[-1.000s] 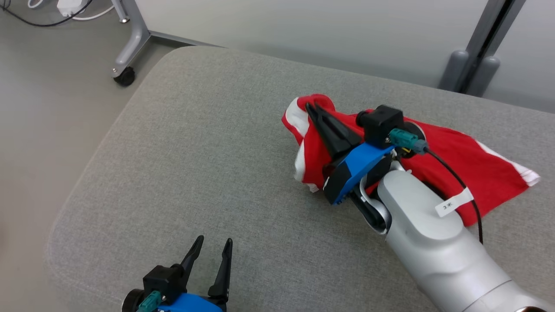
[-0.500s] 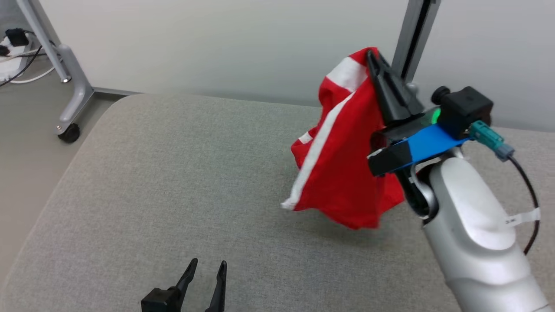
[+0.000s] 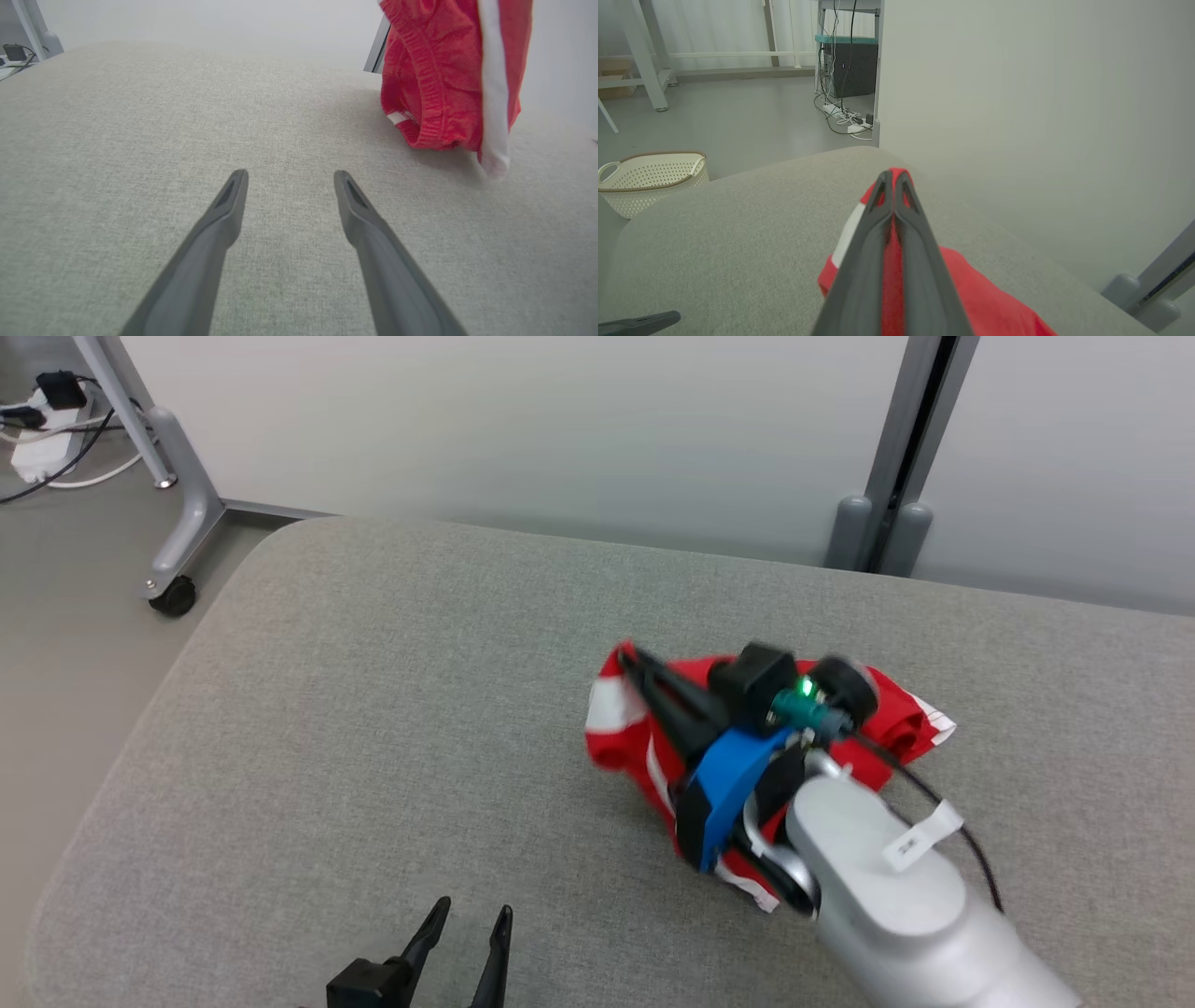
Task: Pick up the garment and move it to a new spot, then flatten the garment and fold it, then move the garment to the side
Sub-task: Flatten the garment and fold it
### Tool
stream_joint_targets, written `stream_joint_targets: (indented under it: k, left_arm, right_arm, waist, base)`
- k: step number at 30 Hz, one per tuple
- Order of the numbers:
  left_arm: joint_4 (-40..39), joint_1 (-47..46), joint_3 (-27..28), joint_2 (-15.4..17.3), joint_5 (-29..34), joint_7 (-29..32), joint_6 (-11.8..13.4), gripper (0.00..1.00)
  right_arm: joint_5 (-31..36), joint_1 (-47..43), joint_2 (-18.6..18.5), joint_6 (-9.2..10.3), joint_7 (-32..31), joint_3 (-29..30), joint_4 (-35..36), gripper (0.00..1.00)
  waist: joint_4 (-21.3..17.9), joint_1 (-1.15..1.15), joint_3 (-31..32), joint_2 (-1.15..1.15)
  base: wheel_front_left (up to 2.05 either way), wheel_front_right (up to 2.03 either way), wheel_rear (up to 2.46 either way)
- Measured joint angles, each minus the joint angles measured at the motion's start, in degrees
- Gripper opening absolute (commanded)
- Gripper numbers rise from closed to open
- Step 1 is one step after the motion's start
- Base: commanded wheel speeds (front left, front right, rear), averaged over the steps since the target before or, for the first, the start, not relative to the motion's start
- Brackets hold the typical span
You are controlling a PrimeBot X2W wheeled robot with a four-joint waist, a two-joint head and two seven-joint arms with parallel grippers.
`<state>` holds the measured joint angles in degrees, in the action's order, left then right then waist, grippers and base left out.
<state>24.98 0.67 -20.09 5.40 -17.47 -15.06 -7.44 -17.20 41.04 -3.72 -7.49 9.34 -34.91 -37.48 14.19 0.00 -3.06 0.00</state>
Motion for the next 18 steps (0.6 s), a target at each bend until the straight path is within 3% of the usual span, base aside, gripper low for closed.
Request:
stream_joint_targets:
  k: [1, 8, 13, 18]
  left_arm:
    - [0.07, -0.07, 0.04, 0.12, -0.15, 0.00, 0.00, 1.00]
    - [0.29, -0.26, 1.12, 0.64, -0.57, 0.00, 0.00, 1.00]
    - [0.16, -0.32, 2.23, 0.44, -0.45, 0.00, 0.00, 1.00]
    - [-0.46, -0.94, 2.72, -0.11, -0.10, 0.00, 0.00, 1.00]
  right_arm:
    - [-0.85, -1.30, 0.37, -0.01, -0.15, -1.76, -1.99, 1.00]
    - [-7.90, -6.01, 0.90, -0.01, 3.67, -8.78, -7.45, 1.00]
    - [-8.84, -8.49, 0.77, 0.00, 5.55, -5.03, -7.93, 1.00]
    - [-6.66, -17.22, 0.85, 0.00, 5.63, -1.29, -0.79, 1.00]
  waist:
    - [0.37, 0.00, -0.24, 0.00]
    - [0.73, 0.00, -1.27, 0.00]
    - [-1.28, 0.00, -1.37, 0.00]
    - [-2.92, 0.00, -1.20, 0.00]
  base:
    - [0.00, 0.00, 0.00]
    - [0.00, 0.00, 0.00]
    - [0.00, 0.00, 0.00]
    - [0.00, 0.00, 0.00]
